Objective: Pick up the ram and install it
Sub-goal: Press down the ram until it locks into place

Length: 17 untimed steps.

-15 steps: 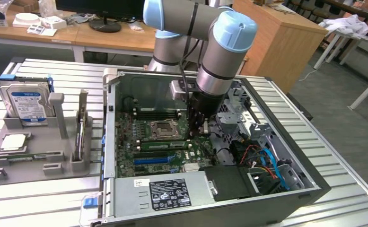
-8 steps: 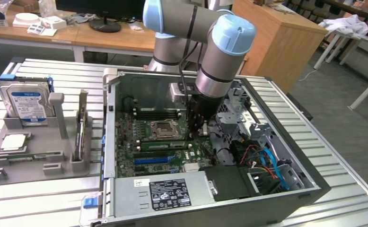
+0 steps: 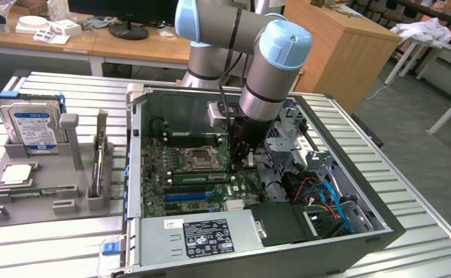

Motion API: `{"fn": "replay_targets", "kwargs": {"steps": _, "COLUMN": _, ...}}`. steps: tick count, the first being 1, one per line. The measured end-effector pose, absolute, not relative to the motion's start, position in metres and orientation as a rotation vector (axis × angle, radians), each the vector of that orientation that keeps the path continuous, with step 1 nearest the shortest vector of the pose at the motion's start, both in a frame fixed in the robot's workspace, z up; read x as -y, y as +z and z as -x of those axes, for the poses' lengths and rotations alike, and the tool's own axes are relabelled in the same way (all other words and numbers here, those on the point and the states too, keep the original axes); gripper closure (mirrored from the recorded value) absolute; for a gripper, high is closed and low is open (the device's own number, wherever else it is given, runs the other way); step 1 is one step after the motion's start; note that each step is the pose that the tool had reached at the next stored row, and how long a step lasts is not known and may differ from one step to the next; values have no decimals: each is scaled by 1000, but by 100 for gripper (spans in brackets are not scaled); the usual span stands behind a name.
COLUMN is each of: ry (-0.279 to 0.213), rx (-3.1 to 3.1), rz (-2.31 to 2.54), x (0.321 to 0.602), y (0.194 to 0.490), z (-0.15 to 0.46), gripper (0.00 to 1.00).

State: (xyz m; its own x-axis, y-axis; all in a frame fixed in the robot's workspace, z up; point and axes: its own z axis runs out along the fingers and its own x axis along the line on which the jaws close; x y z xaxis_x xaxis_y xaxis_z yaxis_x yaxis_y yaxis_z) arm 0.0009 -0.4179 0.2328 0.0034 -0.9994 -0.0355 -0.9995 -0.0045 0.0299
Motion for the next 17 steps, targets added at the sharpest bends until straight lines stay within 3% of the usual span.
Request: {"fn": "replay_targets", "kwargs": {"steps": 17, "ry": 72, "rx": -2214, "rz": 2223, "x": 416, "y": 231, "z": -1, "gripper": 89}}
